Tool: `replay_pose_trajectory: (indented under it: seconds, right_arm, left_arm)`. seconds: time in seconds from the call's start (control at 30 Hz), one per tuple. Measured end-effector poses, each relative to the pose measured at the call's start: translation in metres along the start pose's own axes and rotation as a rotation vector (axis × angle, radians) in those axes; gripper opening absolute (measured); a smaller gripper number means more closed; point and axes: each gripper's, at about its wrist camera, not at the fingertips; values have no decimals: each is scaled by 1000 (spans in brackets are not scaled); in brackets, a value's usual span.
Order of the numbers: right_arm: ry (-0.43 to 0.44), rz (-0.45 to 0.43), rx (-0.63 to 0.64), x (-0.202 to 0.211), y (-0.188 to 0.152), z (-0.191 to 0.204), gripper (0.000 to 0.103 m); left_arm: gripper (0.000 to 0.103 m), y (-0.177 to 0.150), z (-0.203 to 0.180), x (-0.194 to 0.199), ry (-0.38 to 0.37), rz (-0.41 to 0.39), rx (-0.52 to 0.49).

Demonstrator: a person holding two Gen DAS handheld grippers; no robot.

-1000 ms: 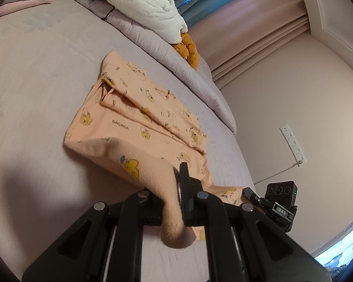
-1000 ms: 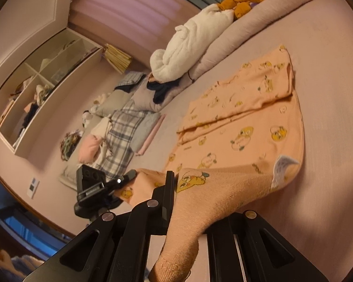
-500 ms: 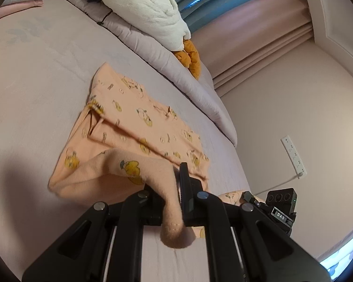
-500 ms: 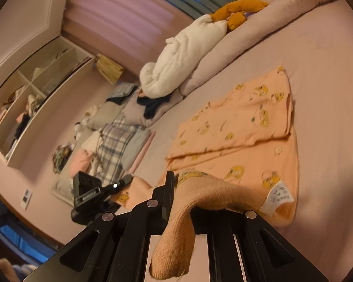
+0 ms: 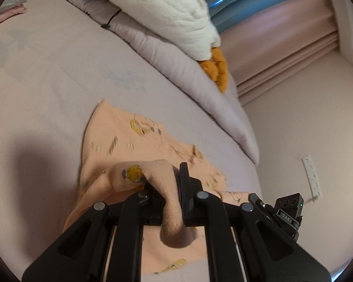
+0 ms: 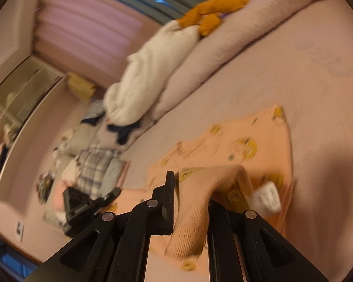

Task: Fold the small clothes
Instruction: 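Lay the hem down on the collar and open both grippers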

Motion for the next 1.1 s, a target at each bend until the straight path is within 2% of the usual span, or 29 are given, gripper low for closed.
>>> replay_pose_trajectory:
  seconds: [0.17,0.23,0.3,0.33,0.37,0.4,0.43,0.5,0.6,0.77,0.87,0.97,1.07,1.1]
  right_arm:
    - [-80,40,-90,-25,28,-26,10]
    - [-100,84,-132,-36,32,-38,10]
    - [-96,117,-192,-42,33,-49,10]
    - [-82,120,-234,-42,34,-54,10]
    - [-58,116,-266,-42,37,-58,13]
    - [-31,106,-294,-40,39,-61,17]
    - [-15,92,-312,-37,42,-64,20]
    - [13,29,-329,-29,50,-67,33]
    - [-8,-57,-330,-12,56,-68,35]
    - [-84,-58,-200,7,43,-49,35]
    - [-177,-17,-38,13,28,-25,35]
    - [-293,23,199,18,-2,6,35]
    - [-331,60,287,17,-24,13,34]
    - [-335,78,297,17,-31,11,32]
  left_arm:
    - [7,29,15,-41,58,57,66]
    - [8,36,25,-61,69,124,117]
    - [29,42,35,-77,88,189,182]
    - [33,45,38,-79,74,196,205]
    - [43,49,40,-79,64,194,222]
    - [58,55,40,-77,47,190,242]
    - [62,59,39,-74,33,176,249]
    - [64,69,34,-64,26,131,238]
    - [65,79,31,-53,88,86,207]
    - [65,79,42,-26,178,0,181]
    - [64,65,44,-11,181,10,138]
    - [63,44,29,1,188,34,-5]
    - [61,13,15,9,183,67,-138]
    - [55,-1,12,10,191,81,-178]
Point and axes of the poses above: each gripper's, at about its wrist camera, not at the fingertips, and x roughly against the way its jaws point, z to its left, y to its top, and after that the axes turned 5 degrees about z, right-handed
